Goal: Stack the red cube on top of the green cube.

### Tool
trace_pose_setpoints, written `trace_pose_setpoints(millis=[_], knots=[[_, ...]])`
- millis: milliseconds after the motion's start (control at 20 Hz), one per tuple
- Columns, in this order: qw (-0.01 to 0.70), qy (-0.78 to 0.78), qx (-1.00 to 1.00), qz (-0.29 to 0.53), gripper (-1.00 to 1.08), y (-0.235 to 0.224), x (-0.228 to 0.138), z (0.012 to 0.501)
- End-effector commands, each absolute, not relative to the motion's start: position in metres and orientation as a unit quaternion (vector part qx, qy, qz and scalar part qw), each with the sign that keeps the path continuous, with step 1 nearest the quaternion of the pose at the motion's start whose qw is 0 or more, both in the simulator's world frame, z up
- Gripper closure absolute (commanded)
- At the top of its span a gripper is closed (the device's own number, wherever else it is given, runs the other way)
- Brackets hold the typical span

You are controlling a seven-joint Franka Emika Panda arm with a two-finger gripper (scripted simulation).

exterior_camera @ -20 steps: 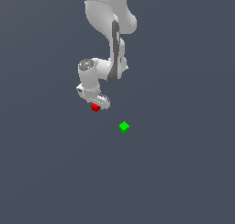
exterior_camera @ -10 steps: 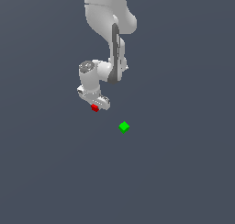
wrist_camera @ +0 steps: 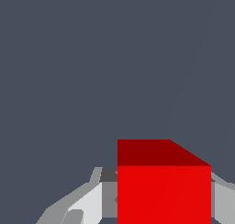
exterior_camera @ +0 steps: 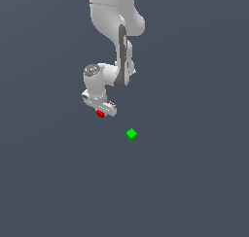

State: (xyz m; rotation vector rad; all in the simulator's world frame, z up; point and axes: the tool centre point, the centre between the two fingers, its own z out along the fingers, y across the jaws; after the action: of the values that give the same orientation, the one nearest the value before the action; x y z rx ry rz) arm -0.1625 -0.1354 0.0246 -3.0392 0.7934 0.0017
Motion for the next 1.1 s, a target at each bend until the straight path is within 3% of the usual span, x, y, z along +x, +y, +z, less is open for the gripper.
trace_pose_setpoints(millis=[0, 1050], knots=[[0.000, 0.253, -0.968, 0.000, 1.08, -0.135, -0.162, 0.029], [0.000, 0.253, -0.968, 0.000, 1.08, -0.136, -0.162, 0.118]])
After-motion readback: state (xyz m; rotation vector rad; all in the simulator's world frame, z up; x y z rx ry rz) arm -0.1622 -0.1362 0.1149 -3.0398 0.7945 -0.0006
